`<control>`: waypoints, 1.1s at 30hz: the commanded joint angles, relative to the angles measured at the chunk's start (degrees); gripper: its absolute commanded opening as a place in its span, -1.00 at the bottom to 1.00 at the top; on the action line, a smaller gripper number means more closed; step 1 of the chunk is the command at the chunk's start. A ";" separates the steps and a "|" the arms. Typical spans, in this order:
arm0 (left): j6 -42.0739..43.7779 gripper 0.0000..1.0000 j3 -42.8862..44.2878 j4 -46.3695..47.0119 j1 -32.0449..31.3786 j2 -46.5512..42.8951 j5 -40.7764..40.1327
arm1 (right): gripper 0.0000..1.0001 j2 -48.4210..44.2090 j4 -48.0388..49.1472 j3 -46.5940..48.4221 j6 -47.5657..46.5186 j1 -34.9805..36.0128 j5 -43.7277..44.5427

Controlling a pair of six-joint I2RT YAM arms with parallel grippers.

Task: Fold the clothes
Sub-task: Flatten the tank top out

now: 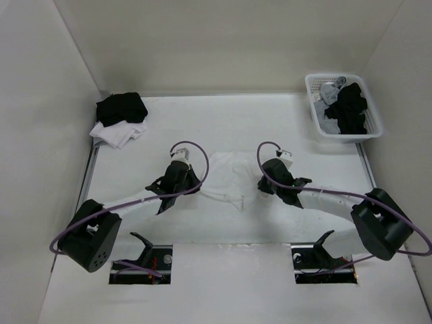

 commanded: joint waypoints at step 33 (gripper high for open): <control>-9.20 -0.96 -4.30 -9.23 18.58 -37.81 4.76 | -0.83 -15.91 -10.20 18.28 -18.38 -5.24 -7.67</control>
